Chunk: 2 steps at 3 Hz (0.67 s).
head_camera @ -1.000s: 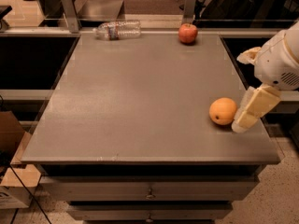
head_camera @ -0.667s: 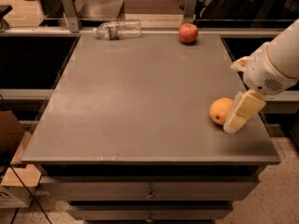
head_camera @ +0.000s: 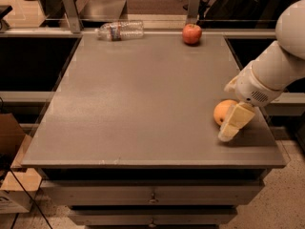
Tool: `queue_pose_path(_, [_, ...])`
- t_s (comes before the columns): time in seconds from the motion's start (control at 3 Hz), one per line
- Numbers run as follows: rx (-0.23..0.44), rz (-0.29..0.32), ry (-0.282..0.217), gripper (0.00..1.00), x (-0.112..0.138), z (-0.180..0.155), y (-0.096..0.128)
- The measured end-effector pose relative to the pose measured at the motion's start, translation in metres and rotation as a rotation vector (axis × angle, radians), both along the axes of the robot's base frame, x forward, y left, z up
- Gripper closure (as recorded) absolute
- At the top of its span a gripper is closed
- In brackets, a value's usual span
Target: Move orange near water bottle
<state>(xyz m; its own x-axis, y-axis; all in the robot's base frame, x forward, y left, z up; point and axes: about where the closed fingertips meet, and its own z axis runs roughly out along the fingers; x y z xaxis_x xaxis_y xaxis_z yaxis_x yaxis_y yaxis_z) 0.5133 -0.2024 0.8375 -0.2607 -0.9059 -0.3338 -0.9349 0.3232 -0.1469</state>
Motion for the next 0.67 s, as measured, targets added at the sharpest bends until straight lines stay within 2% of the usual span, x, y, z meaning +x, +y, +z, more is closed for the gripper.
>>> queue_pose_path(0.33, [-0.012, 0.006, -0.008, 0.41, 0.007, 0.009, 0.01])
queue_pose_path(0.67, [-0.029, 0.078, -0.064, 0.65, 0.014, 0.043, 0.039])
